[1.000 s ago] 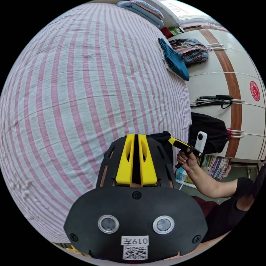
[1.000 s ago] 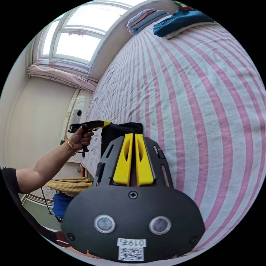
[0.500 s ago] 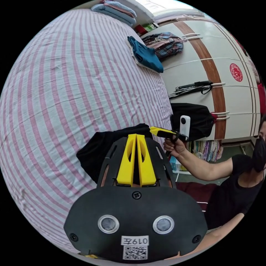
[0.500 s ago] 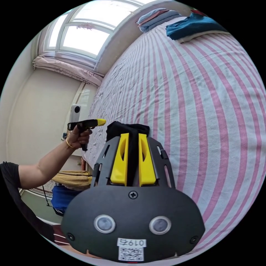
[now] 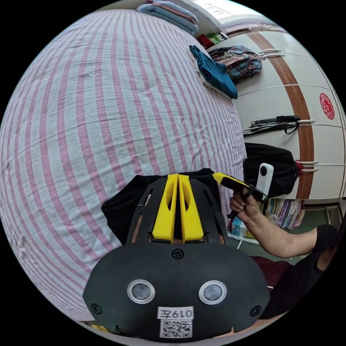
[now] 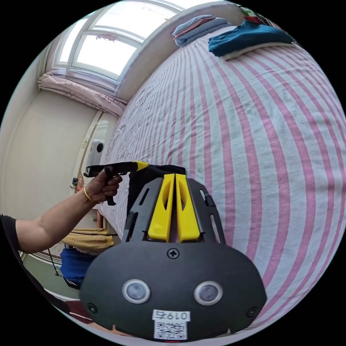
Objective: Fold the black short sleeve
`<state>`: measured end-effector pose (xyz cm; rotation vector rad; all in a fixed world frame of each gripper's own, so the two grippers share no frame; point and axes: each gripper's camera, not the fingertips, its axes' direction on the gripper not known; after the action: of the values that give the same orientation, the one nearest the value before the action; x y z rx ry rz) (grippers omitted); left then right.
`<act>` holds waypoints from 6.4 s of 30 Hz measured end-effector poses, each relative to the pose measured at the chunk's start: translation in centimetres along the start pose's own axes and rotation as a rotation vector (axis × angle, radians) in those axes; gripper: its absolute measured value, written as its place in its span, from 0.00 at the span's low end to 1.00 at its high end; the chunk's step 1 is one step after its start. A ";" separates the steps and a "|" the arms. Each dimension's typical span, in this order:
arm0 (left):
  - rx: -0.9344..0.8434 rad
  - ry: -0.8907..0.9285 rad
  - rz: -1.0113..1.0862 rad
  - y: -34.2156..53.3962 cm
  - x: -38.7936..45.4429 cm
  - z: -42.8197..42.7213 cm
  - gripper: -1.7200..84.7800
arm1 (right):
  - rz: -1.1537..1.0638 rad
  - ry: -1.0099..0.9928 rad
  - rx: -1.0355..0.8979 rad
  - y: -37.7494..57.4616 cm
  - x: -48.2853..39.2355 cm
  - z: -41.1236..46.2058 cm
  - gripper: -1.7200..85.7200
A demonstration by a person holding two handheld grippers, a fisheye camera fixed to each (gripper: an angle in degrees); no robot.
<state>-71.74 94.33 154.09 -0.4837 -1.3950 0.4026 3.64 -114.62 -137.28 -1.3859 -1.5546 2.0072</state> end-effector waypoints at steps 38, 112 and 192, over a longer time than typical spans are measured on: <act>0.309 0.171 -0.258 36.5 19.4 -22.4 0.03 | -0.037 0.070 -0.244 10.6 -3.2 -6.4 0.05; 0.592 0.848 -0.801 62.5 27.0 -26.9 0.05 | -0.015 0.051 -0.216 -11.4 9.0 -4.4 0.09; -0.164 0.261 -0.057 17.5 -3.2 -2.3 0.19 | 0.371 -0.060 0.140 22.0 -37.5 -28.5 0.13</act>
<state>-69.64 107.08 141.61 -0.6069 -1.1903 0.1717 52.88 -131.30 -135.81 -1.6681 -1.2179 2.3356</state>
